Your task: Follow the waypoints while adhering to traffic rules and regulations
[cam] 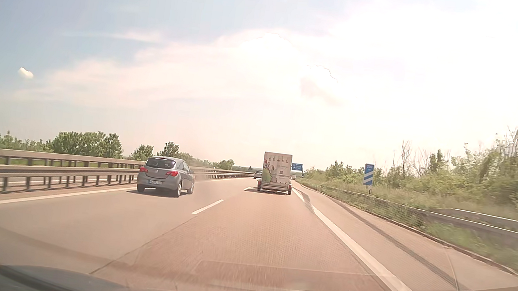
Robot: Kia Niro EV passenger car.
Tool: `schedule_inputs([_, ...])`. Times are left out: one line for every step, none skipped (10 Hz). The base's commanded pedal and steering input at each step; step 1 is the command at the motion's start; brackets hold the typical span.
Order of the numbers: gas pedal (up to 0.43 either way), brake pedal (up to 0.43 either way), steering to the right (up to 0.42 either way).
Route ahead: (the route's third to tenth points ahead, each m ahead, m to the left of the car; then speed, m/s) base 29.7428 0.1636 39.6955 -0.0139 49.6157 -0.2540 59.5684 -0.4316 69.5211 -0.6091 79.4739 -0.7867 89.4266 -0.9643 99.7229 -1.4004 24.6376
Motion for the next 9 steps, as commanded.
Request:
schedule_inputs([0.020, 0.000, -0.001])
schedule_inputs([0.020, 0.000, -0.001])
schedule_inputs([0.020, 0.000, -0.001])
schedule_inputs([0.028, 0.000, -0.001])
schedule_inputs([0.059, 0.000, -0.001])
schedule_inputs([0.087, 0.000, -0.001])
schedule_inputs([0.087, 0.000, -0.001])
schedule_inputs([0.087, 0.000, -0.001])
schedule_inputs([0.087, 0.000, -0.001])
